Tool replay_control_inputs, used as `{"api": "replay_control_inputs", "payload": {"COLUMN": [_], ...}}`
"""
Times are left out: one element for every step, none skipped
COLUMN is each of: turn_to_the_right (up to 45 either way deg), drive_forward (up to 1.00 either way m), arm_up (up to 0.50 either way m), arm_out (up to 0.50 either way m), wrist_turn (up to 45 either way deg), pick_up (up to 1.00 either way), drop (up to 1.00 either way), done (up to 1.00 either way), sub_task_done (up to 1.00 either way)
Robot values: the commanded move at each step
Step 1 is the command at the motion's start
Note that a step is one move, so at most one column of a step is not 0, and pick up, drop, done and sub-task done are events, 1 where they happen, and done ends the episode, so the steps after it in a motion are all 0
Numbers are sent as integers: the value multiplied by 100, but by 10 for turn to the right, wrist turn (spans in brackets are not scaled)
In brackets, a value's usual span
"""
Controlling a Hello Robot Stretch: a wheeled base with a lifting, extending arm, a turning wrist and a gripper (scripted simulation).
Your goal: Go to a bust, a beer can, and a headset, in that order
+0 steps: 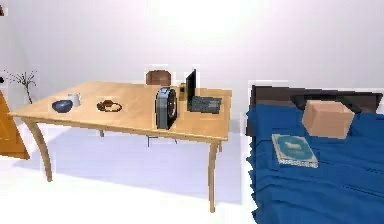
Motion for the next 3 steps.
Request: {"api": "replay_control_inputs", "payload": {"turn_to_the_right": [0,-450,0], "drive_forward": [85,0,0], "arm_up": [0,0,0], "arm_out": [0,0,0], "wrist_turn": [0,0,0], "pick_up": [0,0,0], "drop": [0,0,0], "done": [0,0,100], "sub_task_done": [0,0,0]}}
